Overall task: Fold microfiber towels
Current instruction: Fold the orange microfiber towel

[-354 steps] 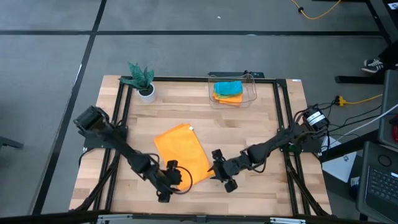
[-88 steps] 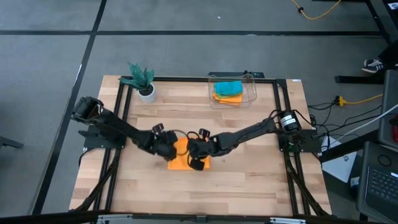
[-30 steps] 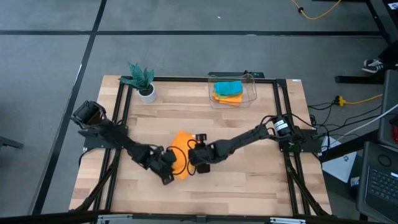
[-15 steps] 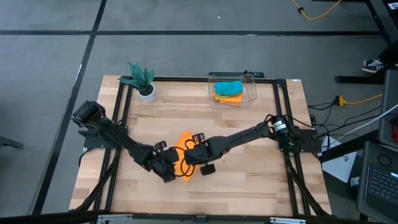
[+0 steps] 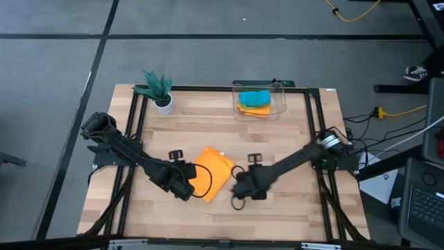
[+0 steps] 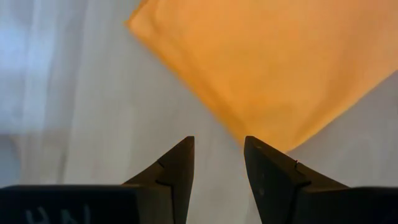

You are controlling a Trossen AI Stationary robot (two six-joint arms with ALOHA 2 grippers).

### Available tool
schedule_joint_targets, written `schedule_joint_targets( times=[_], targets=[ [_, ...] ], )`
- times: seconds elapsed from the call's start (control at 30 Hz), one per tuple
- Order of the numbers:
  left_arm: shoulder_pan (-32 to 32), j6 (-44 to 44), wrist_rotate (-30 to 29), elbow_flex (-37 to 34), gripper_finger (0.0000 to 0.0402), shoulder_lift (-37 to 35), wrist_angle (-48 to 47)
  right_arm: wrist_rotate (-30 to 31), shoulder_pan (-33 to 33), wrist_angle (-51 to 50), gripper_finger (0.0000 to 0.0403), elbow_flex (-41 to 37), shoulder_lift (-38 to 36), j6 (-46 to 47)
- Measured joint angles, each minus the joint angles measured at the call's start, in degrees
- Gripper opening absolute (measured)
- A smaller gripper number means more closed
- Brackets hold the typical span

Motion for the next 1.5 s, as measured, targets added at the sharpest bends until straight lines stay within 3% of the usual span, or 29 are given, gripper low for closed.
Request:
schedule_joint_targets(
  times=[0.1,0.27,0.4,0.53,0.67,0.77,0.87,1.0,1.07,1.2,1.3,1.5],
  targets=[
    [-0.28,-2.64,-0.41,0.16,0.0135,-1.59,-3.9,1.06,2.59,11.29,0.0106,-9.82,-8.5,4.17],
    [-0.41,-6.78,-2.01,0.16,0.0135,-5.49,-10.99,1.73,5.49,45.49,0.0106,-26.9,-19.58,5.88],
    [-1.45,-12.45,-4.79,0.01,0.0135,-9.21,-15.71,4.7,5.64,69.0,0.0106,-35.51,-18.85,8.59],
    [-1.98,-13.59,-4.93,-2.97,0.0135,-13.78,-12.45,11.96,4.9,80.4,0.0106,-35.59,-12.64,9.09],
    [-1.15,-13.76,-4.38,-9.91,0.0135,-19.13,-4.79,17.6,4.48,82.86,0.0106,-30.61,-6.01,6.15],
    [0.42,-13.89,1.04,-17.81,0.0135,-22.94,4.71,20.26,4.31,82.69,0.0106,-26.73,-2.53,5.25],
    [1.68,-9.59,7.96,-26.76,0.0135,-25.94,24.23,20.14,4.22,82.58,0.0106,-23.47,-0.57,5.17],
    [4.69,4.7,19.93,-38.12,0.0135,-27.11,61.23,20.16,3.84,82.68,0.0106,-20.79,-0.11,3.7],
    [7.11,10.48,22.54,-41.59,0.0135,-27.17,73.06,20.35,3.2,82.58,0.0106,-20.13,-0.09,4.01],
    [14.2,13.45,21.82,-44.67,0.0135,-27.53,75.89,20.33,1.27,82.77,0.0106,-19.68,0.09,7.41],
    [17.84,12.76,22.52,-45.13,0.0135,-23.92,75.94,21.1,0.34,83.09,0.0106,-19.63,1.37,10.21],
    [17.45,12.59,23.32,-44.62,0.0135,-14.4,78.78,24.69,0.08,83.35,0.0106,-19.63,6.01,12.84]
  ],
)
